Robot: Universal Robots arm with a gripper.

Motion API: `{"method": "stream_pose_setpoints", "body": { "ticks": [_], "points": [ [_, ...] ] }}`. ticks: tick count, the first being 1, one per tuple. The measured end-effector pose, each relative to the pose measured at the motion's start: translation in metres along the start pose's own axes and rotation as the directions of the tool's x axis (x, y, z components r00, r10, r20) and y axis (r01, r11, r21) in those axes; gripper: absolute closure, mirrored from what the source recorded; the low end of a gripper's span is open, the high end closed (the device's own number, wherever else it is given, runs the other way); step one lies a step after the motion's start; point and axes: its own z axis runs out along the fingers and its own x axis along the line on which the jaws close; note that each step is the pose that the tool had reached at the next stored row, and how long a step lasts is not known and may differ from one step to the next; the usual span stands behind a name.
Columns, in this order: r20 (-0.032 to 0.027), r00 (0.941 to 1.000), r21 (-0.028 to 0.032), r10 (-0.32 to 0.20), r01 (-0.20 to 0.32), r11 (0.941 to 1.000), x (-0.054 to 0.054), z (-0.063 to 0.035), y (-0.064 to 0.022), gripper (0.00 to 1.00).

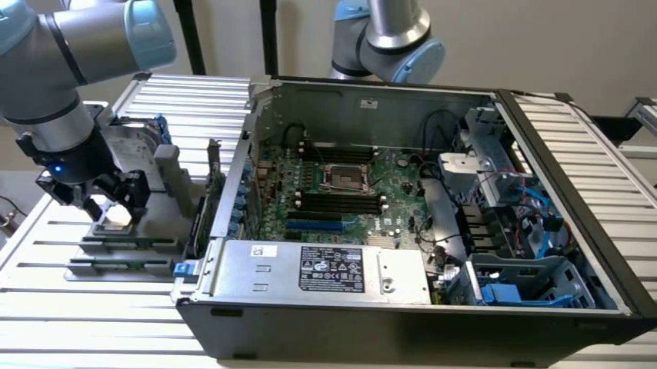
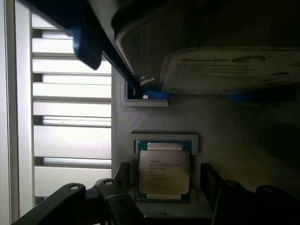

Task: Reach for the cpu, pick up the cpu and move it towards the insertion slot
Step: 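Pick up the cpu and move it towards the insertion slot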

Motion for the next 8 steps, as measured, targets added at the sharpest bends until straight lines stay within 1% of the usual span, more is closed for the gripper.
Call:
{"method": "stream_pose_setpoints", "body": {
  "ticks": [2,3,7,8],
  "points": [
    [-0.0002,1.0,0.0009,0.0,0.0,1.0,0.0,0.0001,0.0001,0.31],
    [-0.0002,1.0,0.0013,0.0,0.0,1.0,0.0,0.0002,0.0002,0.38],
    [-0.0014,1.0,0.0028,0.0,0.0,1.0,0.0,0.0001,0.0004,0.38],
    [-0.0021,1.0,0.0031,0.0,0.0,1.0,0.0001,0.0001,0.0004,0.4]
  ]
}}
